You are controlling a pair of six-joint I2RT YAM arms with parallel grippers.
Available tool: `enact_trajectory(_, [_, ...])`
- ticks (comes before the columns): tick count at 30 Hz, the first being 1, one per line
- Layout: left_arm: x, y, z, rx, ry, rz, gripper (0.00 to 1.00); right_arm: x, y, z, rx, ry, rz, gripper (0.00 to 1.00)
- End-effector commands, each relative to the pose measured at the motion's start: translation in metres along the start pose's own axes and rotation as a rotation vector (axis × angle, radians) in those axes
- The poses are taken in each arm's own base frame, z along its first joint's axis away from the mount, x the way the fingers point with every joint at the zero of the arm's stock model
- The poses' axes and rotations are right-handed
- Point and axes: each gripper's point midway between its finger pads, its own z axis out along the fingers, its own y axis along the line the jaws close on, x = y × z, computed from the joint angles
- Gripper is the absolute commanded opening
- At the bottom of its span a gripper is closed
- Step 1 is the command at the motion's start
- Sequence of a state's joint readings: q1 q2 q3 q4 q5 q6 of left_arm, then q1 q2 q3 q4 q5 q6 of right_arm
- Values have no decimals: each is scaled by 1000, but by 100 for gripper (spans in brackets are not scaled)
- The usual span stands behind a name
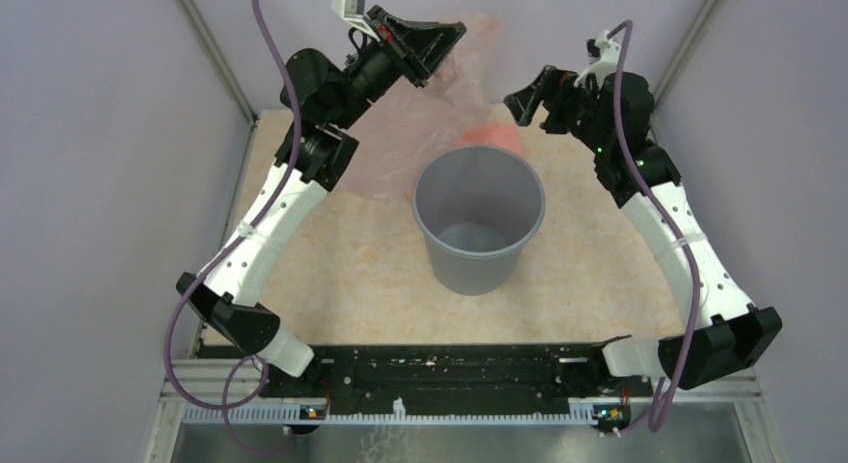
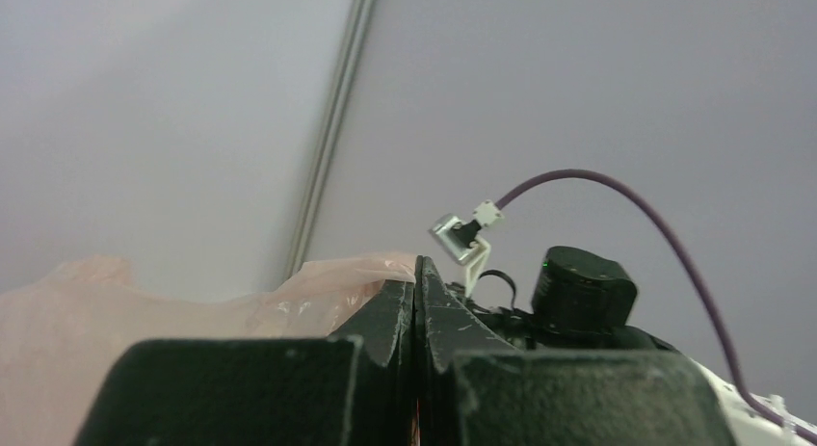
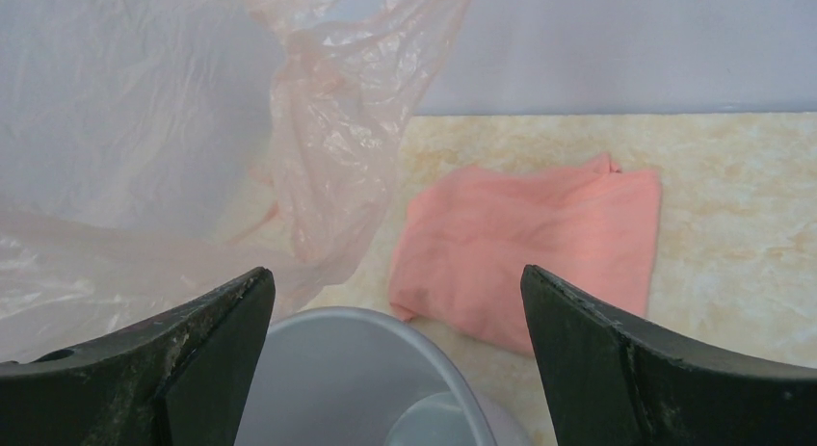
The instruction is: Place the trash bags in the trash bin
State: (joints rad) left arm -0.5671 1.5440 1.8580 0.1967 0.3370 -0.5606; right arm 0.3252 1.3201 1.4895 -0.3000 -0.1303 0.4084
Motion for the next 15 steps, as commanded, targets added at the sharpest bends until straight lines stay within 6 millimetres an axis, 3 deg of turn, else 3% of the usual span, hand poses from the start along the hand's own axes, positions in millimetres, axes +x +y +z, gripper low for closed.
enact_trajectory(1, [-31, -48, 3, 157, -88, 42, 0, -28, 17, -13, -115, -92, 79, 99])
enact_trajectory(9, [-32, -114, 11, 333, -101, -6, 0, -41, 26, -33, -172, -134, 127, 99])
enact_trajectory(15, [-37, -157, 13, 422, -137, -44, 0, -63, 33, -64, -149, -195, 101, 99])
